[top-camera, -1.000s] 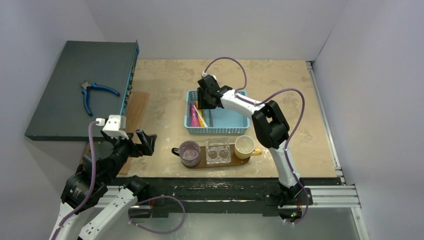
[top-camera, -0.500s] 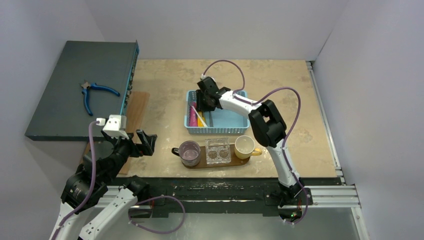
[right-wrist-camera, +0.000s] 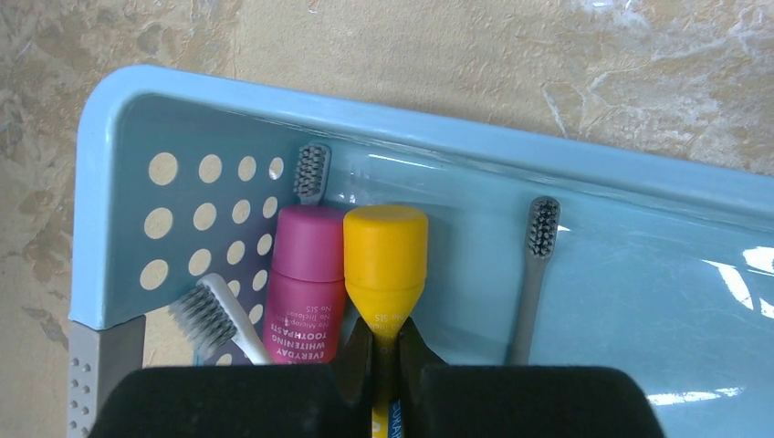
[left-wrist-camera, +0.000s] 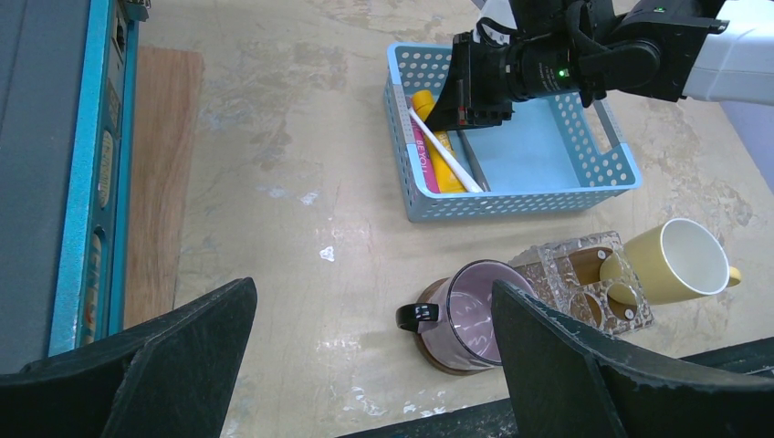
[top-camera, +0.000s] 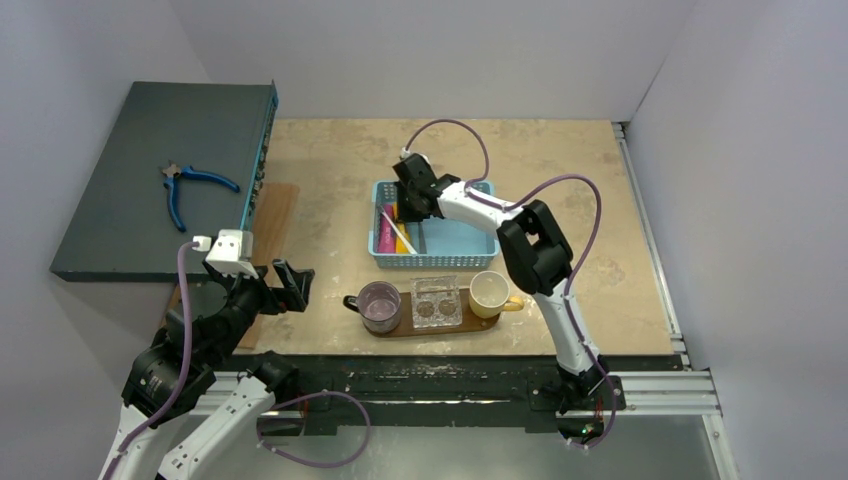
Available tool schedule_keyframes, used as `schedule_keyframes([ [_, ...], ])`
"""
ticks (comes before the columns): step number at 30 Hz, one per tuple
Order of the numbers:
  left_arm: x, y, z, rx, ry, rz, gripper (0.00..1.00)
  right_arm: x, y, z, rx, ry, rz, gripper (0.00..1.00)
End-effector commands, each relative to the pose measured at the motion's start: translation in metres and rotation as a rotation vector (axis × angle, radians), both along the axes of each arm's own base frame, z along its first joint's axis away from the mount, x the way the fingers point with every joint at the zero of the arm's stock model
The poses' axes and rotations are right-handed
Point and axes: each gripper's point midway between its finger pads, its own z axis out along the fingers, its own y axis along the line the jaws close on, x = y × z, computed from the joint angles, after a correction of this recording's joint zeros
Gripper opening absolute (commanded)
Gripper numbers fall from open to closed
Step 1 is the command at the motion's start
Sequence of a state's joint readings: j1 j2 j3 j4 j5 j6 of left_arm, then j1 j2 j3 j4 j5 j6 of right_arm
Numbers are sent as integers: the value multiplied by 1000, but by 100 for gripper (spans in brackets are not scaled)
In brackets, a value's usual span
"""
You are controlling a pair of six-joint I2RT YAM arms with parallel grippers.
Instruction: Prepare toiletry sets of a toothbrush and toothpaste on the tray
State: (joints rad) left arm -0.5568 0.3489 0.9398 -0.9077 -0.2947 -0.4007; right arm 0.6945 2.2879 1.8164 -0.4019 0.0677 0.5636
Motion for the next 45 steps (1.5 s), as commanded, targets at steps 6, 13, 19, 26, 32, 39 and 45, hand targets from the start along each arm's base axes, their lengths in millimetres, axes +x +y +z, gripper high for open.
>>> schedule_keyframes([
  [6, 15, -19, -2, 19, 3, -62, 100, 6, -24, 58, -48, -134, -55, 0],
  [13, 15, -22, -2, 14, 2, -77, 100, 13, -40, 98, -53, -250, -110, 0],
  [19, 15, -27, -1, 11, 0, -102, 100, 14, -48, 123, -44, -322, -132, 0],
  [26, 15, -37, -3, 11, 17, -156, 100, 4, -52, 160, -9, -409, -82, 0],
  [32, 15, -46, -5, 9, 32, -196, 100, -19, -50, 189, 24, -462, 29, 0],
  [39, 13, -52, -6, -2, 39, -229, 100, -64, -48, 208, 35, -523, 173, 0],
  [45, 10, -70, -4, -42, 56, -313, 100, -113, -43, 221, -15, -587, 322, 0],
])
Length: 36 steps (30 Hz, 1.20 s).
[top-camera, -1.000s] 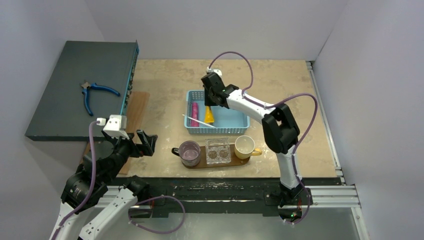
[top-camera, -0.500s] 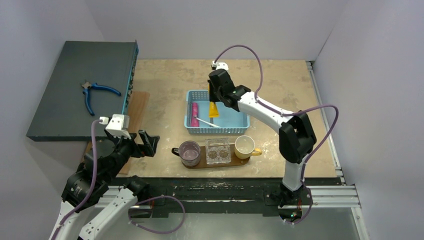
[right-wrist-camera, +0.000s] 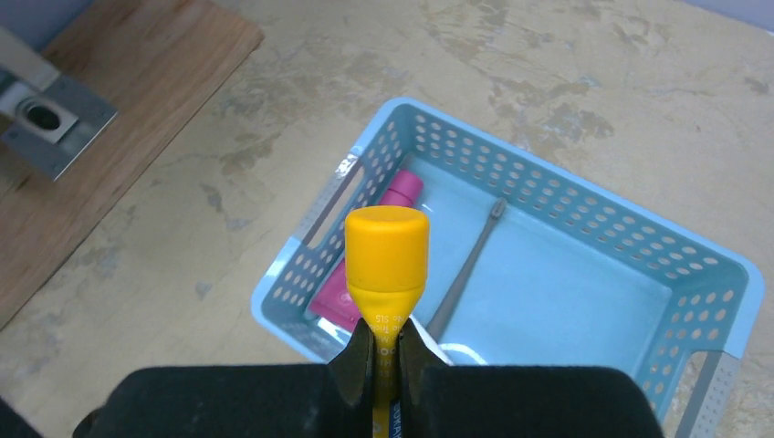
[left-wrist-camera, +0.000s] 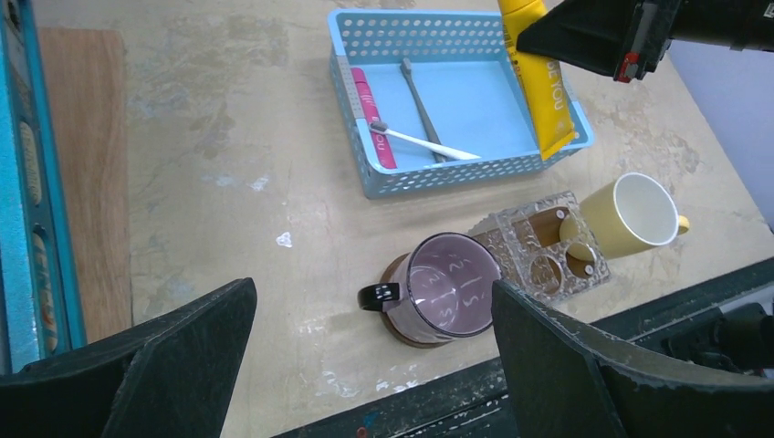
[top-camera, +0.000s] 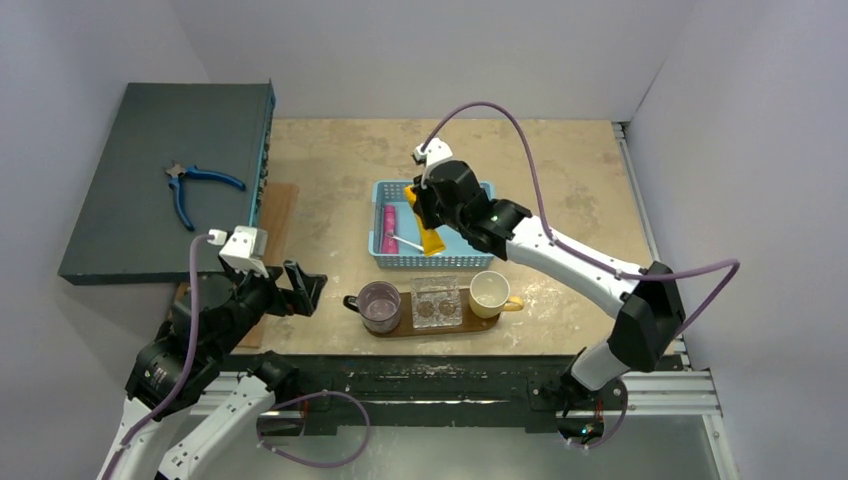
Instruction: Prepare toiletry sets of a toothbrush and toothpaste on the tray
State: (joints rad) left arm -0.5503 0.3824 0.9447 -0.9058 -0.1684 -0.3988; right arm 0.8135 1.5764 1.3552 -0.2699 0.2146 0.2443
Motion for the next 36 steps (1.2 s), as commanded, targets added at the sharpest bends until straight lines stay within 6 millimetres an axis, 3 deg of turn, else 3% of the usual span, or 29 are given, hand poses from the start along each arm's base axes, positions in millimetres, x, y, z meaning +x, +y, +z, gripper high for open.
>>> schedule_keyframes([
  [1, 12, -52, 1, -38, 15, -222, 100, -33, 5, 38, -12, -127, 131, 0],
  [10, -6, -73, 8, -59, 113, -361, 100, -97, 5, 47, -24, -172, 405, 0],
  [21, -32, -86, 16, -98, 222, -484, 100, -153, 15, 50, -111, -283, 683, 0],
  [27, -48, -78, 20, -102, 266, -482, 100, -167, 16, 56, -135, -298, 729, 0],
  [36, -81, -83, 50, -203, 269, -583, 100, -187, 17, 62, -183, -303, 814, 0],
])
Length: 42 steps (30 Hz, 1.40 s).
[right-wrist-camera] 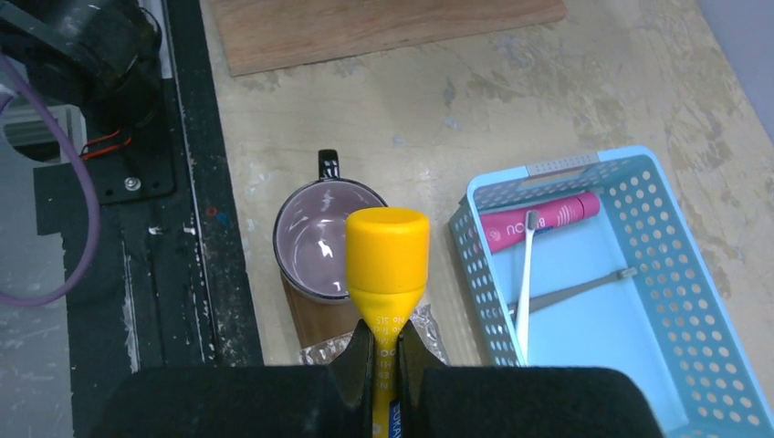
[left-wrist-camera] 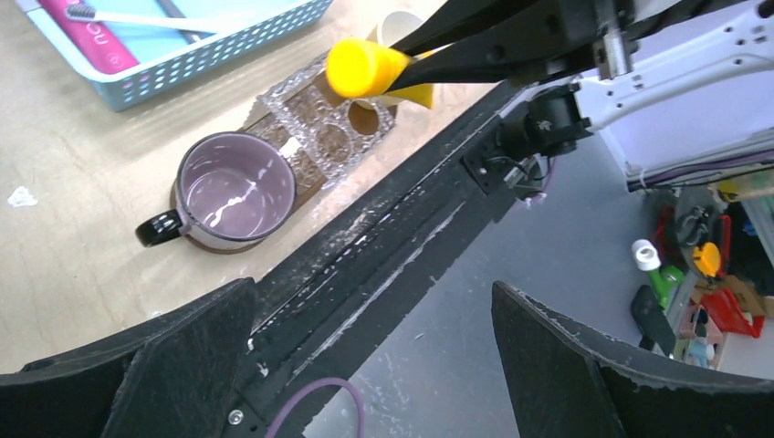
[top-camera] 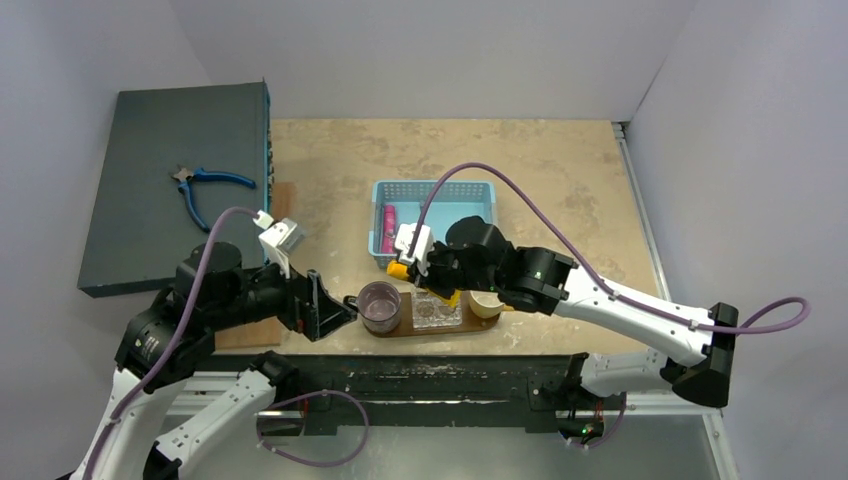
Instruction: Prepare toiletry sets of a toothbrush and toothpaste on the tray
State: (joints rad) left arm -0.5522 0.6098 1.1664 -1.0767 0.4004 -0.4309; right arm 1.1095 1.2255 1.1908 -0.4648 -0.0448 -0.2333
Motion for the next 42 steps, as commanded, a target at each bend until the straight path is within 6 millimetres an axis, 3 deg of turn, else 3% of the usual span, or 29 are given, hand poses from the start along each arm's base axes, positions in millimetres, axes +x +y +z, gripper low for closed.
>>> schedule_keyframes([
  [1, -20, -6, 28, -85, -3, -71, 100, -16, 6, 37, 49, -77, 98, 0],
  [11, -25, -18, 43, -115, 33, -151, 100, -59, 20, 55, 40, -220, 347, 0],
  [21, -23, -32, 30, -109, 106, -233, 98, -85, 43, 68, 10, -355, 529, 0],
  [30, -25, -38, 16, -99, 156, -279, 92, -92, 57, 76, -6, -399, 571, 0],
  [42, -33, -46, 3, -124, 201, -373, 65, -91, 70, 78, -24, -437, 581, 0],
])
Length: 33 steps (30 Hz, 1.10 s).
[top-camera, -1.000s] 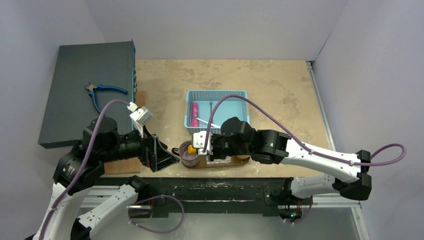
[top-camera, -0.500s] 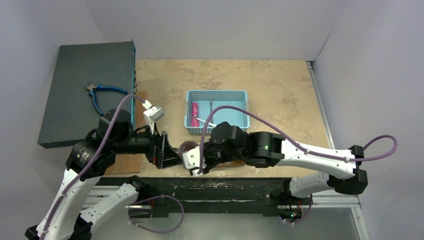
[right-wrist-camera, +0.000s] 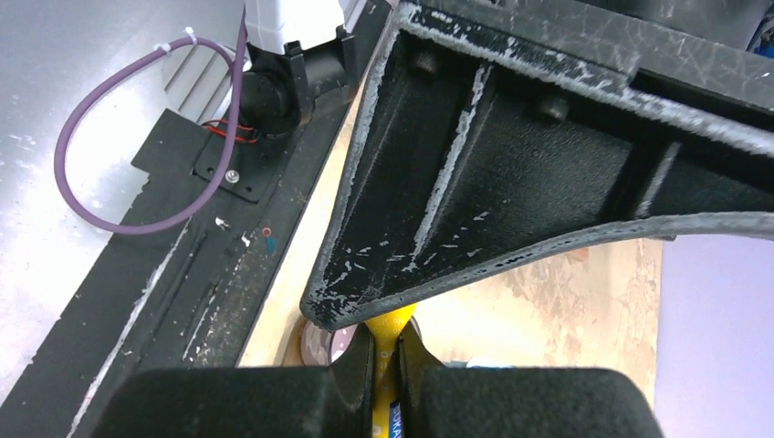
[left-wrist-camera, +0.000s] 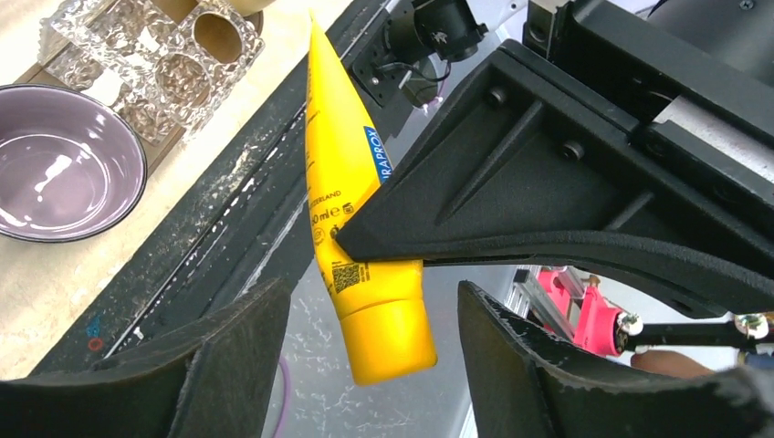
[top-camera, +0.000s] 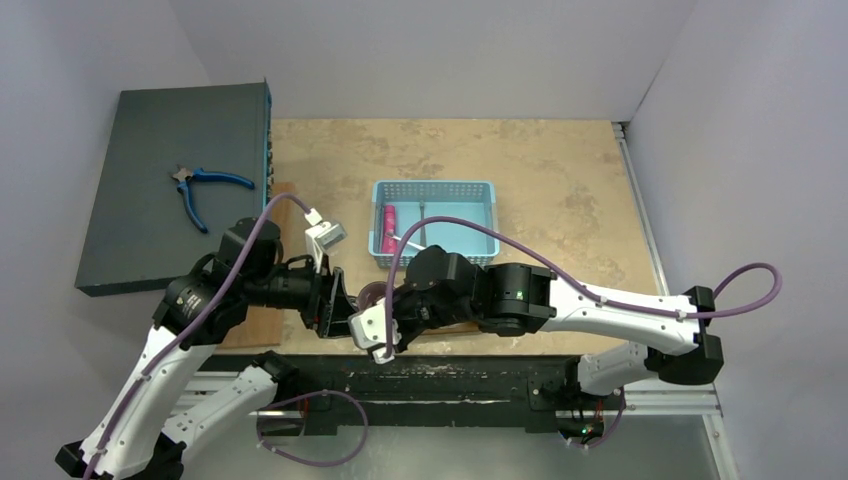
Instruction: Prepare toiletry sets of a toothbrush and toothpaste on the tray
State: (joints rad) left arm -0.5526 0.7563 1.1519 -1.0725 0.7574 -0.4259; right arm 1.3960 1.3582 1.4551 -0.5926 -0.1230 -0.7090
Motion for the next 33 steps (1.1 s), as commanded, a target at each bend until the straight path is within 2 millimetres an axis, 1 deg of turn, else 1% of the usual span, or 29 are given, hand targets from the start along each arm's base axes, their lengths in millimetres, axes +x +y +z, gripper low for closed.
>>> schedule_keyframes([
  [1, -4, -8, 6, -54, -25, -79, 61, 2, 7, 29, 65, -47, 8, 0],
  [2, -5, -8, 5, -58, -22, -87, 55, 3, 7, 29, 65, -49, 4, 0],
  [4, -7, -9, 7, -72, -20, -105, 41, 5, 8, 30, 67, -53, -4, 0],
  [6, -9, -10, 8, -83, -22, -119, 23, 5, 8, 30, 69, -55, -9, 0],
  [8, -10, -10, 9, -87, -26, -123, 0, 7, 8, 29, 72, -58, -17, 2],
  [9, -10, -10, 9, -88, -30, -124, 0, 8, 8, 29, 75, -58, -26, 4],
  [11, -10, -9, 10, -91, -39, -123, 0, 10, 7, 28, 80, -56, -46, 13],
  [16, -5, -6, 8, -77, -87, -73, 0, 14, 0, 34, 130, -22, -108, 39],
  [18, -2, -3, 6, -73, -112, -41, 0, 15, -3, 37, 167, 1, -137, 45],
  [22, 7, 1, 2, -56, -160, 24, 0, 22, -15, 48, 256, 8, -202, 53],
  [24, 12, 5, 0, -40, -176, 60, 0, 23, -20, 55, 303, 25, -220, 56],
  [26, 16, 8, -1, -31, -197, 89, 0, 30, -26, 62, 347, 49, -251, 58],
  [29, 19, 11, 3, -43, -244, 127, 0, 45, -34, 70, 394, 105, -310, 59],
  [33, 21, 17, 13, -78, -313, 172, 0, 80, -44, 82, 466, 222, -441, 58],
])
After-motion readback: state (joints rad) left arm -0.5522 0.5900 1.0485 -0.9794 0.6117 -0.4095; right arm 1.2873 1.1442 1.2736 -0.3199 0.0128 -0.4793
